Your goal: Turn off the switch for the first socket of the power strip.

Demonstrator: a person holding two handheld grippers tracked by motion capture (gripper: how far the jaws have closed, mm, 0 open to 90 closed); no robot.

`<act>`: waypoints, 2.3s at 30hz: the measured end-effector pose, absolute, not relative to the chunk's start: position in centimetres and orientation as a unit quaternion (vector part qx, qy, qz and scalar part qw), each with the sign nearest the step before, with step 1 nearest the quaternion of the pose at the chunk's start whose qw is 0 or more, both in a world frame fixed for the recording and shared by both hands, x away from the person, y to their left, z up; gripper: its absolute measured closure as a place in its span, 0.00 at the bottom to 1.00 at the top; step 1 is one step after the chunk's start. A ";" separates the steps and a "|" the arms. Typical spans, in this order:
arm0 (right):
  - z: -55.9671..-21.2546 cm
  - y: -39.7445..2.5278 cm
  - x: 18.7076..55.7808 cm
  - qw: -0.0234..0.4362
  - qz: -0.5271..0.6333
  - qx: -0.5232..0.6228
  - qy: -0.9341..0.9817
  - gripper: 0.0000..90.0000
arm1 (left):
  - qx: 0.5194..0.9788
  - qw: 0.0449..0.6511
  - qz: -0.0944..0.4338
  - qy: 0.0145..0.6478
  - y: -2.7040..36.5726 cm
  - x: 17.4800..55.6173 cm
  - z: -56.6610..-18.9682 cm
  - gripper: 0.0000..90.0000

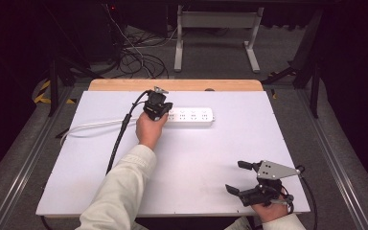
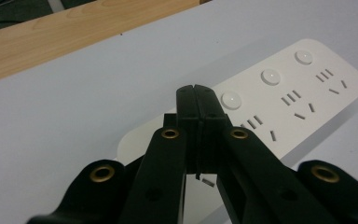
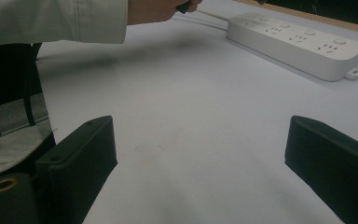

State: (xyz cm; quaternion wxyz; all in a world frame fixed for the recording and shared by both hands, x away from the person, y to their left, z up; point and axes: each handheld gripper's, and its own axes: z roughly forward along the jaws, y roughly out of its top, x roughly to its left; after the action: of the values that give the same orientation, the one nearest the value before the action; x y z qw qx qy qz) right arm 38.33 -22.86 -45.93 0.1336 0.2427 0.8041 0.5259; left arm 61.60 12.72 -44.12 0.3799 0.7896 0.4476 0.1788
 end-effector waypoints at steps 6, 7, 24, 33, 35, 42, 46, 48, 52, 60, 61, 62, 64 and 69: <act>-45.9 -22.9 38.4 0.128 0.531 0.239 0.803 0.10 | 0.793 0.375 0.170 0.449 12.6 61.9 -44.7 1.00; -45.9 -22.9 38.4 0.127 0.531 0.239 0.803 0.10 | 0.793 0.374 0.173 0.449 12.6 62.0 -44.8 1.00; -46.0 -22.9 38.4 0.120 0.535 0.239 0.801 0.10 | 0.797 0.365 0.194 0.441 12.0 62.3 -45.9 1.00; -46.1 -23.1 38.5 0.116 0.533 0.244 0.802 0.10 | 0.794 0.351 0.193 0.458 11.8 62.4 -45.8 1.00; -46.1 -23.0 38.5 0.114 0.533 0.245 0.802 0.10 | 0.793 0.355 0.188 0.457 12.0 62.4 -45.9 1.00; -46.1 -23.0 38.5 0.113 0.529 0.245 0.804 0.10 | 0.796 0.350 0.195 0.455 11.7 62.3 -45.9 1.00; -46.1 -23.0 38.6 0.110 0.528 0.246 0.806 0.11 | 0.797 0.345 0.198 0.454 11.7 62.3 -45.8 1.00; -46.1 -23.0 38.6 0.110 0.527 0.246 0.806 0.11 | 0.797 0.346 0.201 0.453 11.6 62.3 -45.9 1.00; -46.2 -23.0 38.6 0.110 0.526 0.247 0.807 0.11 | 0.797 0.346 0.202 0.452 11.6 62.3 -45.9 1.00; -46.2 -23.0 38.7 0.108 0.525 0.247 0.807 0.11 | 0.795 0.352 0.202 0.451 11.6 62.3 -46.1 1.00; -46.2 -23.0 38.7 0.108 0.525 0.247 0.807 0.11 | 0.795 0.352 0.201 0.451 11.7 62.4 -46.0 1.00; -46.2 -23.0 38.7 0.108 0.525 0.248 0.807 0.11 | 0.795 0.352 0.201 0.451 11.7 62.4 -46.0 1.00; -46.2 -23.0 38.7 0.107 0.525 0.248 0.807 0.11 | 0.795 0.351 0.202 0.451 11.6 62.3 -46.0 1.00; -46.3 -23.0 38.7 0.107 0.525 0.248 0.807 0.11 | 0.798 0.333 0.228 0.447 11.0 62.1 -46.0 1.00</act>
State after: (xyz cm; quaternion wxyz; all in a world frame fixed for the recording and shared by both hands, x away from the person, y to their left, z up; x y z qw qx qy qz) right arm 38.73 -23.04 -46.25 0.1072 0.2479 0.8068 0.5255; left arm 62.05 10.97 -46.01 0.3331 0.7985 0.4469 0.2277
